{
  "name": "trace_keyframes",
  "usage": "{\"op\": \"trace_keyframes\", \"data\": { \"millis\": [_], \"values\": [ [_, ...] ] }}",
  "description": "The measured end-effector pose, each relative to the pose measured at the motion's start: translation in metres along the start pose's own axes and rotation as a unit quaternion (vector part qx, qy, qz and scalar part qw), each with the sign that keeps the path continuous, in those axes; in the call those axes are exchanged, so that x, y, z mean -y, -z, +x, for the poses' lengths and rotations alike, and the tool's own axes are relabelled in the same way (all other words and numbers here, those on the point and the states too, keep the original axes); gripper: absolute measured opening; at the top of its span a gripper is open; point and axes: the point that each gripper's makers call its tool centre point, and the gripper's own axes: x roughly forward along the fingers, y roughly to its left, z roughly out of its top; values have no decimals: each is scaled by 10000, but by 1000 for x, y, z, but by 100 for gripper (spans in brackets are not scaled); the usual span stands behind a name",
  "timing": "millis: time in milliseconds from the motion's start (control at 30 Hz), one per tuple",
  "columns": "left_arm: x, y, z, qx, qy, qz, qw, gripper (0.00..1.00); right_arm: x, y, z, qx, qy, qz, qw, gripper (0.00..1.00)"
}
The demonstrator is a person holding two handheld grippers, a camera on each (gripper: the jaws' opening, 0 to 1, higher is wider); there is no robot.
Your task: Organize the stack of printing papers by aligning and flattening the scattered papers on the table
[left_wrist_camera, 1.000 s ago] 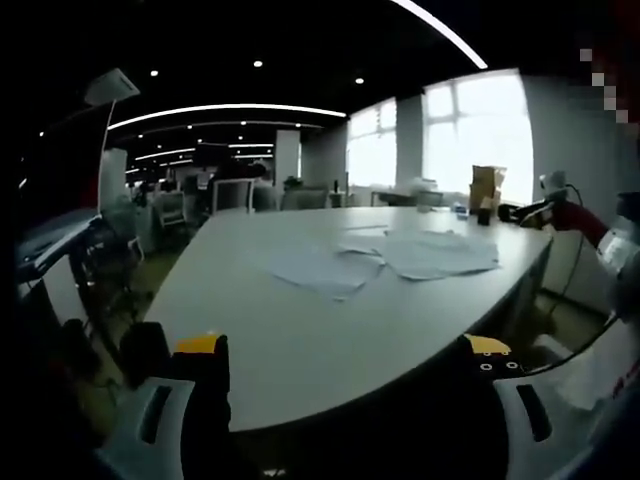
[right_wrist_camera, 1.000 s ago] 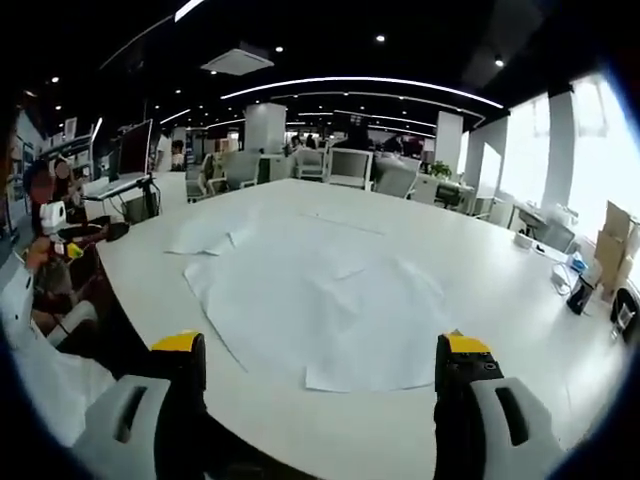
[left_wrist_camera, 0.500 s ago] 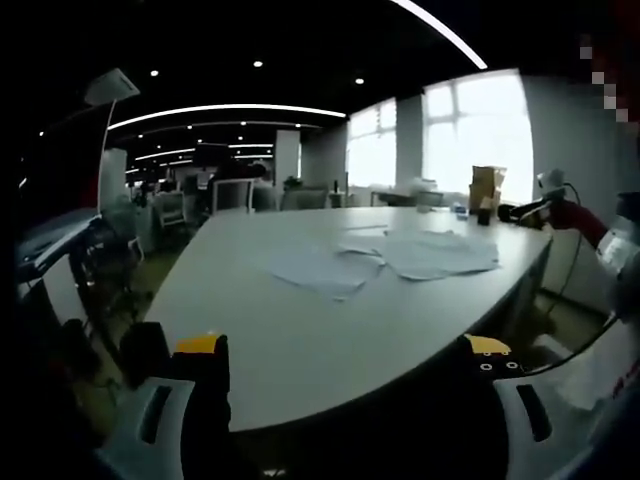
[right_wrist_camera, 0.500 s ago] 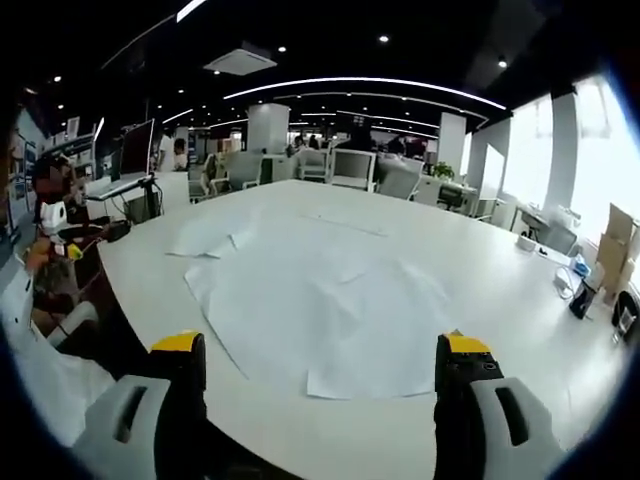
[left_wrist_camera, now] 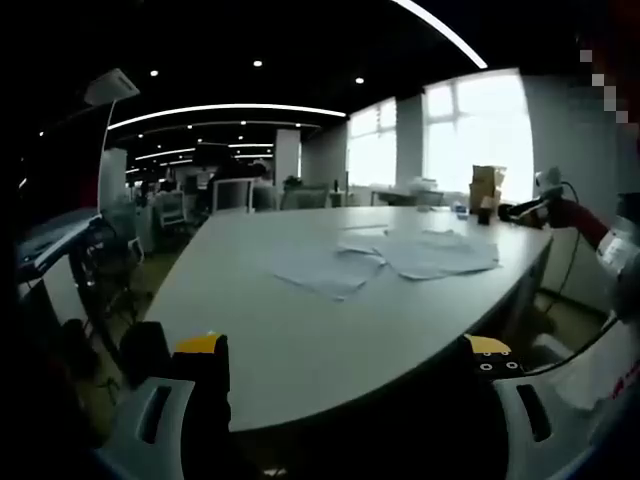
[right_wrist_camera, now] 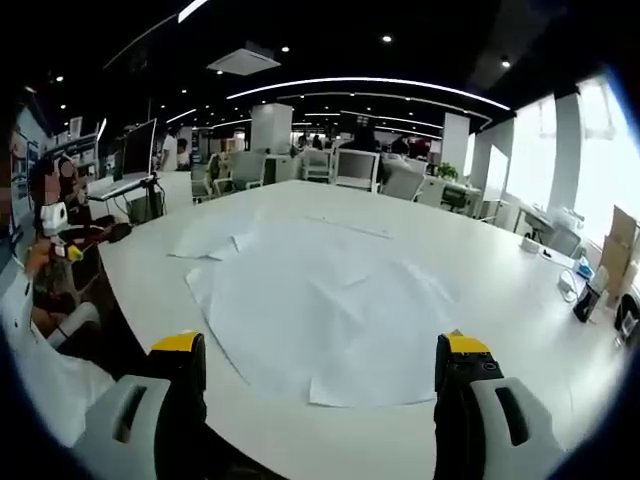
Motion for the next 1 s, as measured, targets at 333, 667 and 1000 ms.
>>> {"op": "trace_keyframes", "data": {
  "millis": [333,667,1000],
  "values": [
    [-2,1,-1,-19,-17,10,10000,97,0,-1,6,-54,-42,-9,10000,90],
    [-2,0,-2,-17,-10,11,10000,97,-1,-5,9,-50,-97,-34,9999,90],
    [-1,0,-2,-13,-17,10,10000,97,-3,-7,16,-67,-146,-32,9999,90]
  ]
}}
